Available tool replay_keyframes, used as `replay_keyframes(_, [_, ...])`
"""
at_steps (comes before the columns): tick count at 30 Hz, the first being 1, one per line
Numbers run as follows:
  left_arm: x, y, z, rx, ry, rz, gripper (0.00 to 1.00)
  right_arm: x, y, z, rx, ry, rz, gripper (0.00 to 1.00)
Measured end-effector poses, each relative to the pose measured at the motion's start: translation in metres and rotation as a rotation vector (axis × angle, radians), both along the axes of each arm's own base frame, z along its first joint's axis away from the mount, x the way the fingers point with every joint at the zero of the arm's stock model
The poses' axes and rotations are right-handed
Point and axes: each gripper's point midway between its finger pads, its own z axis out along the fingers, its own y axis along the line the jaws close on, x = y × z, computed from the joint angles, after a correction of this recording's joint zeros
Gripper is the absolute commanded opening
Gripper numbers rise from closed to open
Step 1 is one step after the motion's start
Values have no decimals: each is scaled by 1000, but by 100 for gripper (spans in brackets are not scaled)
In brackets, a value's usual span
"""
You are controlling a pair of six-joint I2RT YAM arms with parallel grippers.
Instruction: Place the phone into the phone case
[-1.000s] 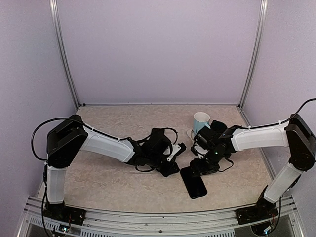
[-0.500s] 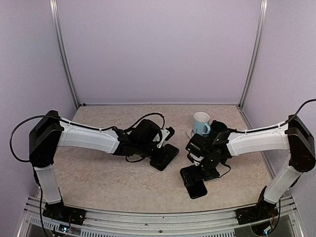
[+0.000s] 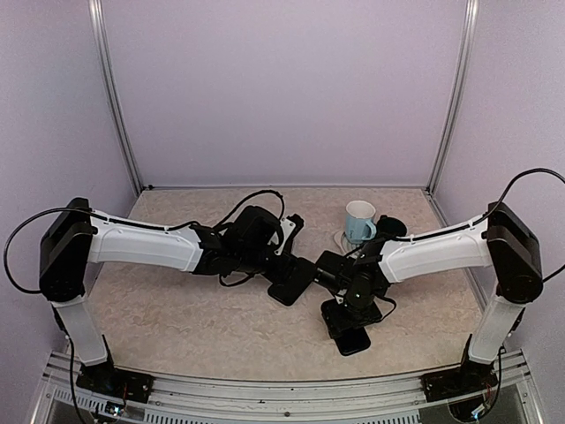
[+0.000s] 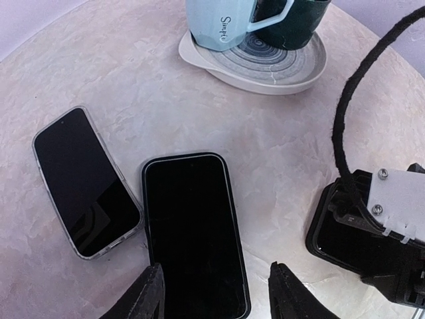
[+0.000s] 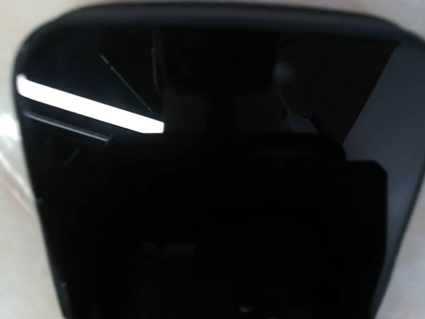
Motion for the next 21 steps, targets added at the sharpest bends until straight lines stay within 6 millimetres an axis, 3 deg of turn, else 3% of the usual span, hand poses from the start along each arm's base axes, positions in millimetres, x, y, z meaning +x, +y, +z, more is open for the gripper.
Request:
replay_keyframes(6, [0,5,-4,11,5,14,55,0,0,1,-26,-15,9,46])
replay_keyframes(13, [-3,2,-5,-6,31,8,69,1,4,4,6,-90,58,28])
replay_keyframes(18, [-13,-16,-18,-62,161,-38,71,2,3,8,138,-190,94,23])
replay_keyframes(21, [-17,-36,-39,-89,262,-72,74,4,1,9,194,-246,103,23])
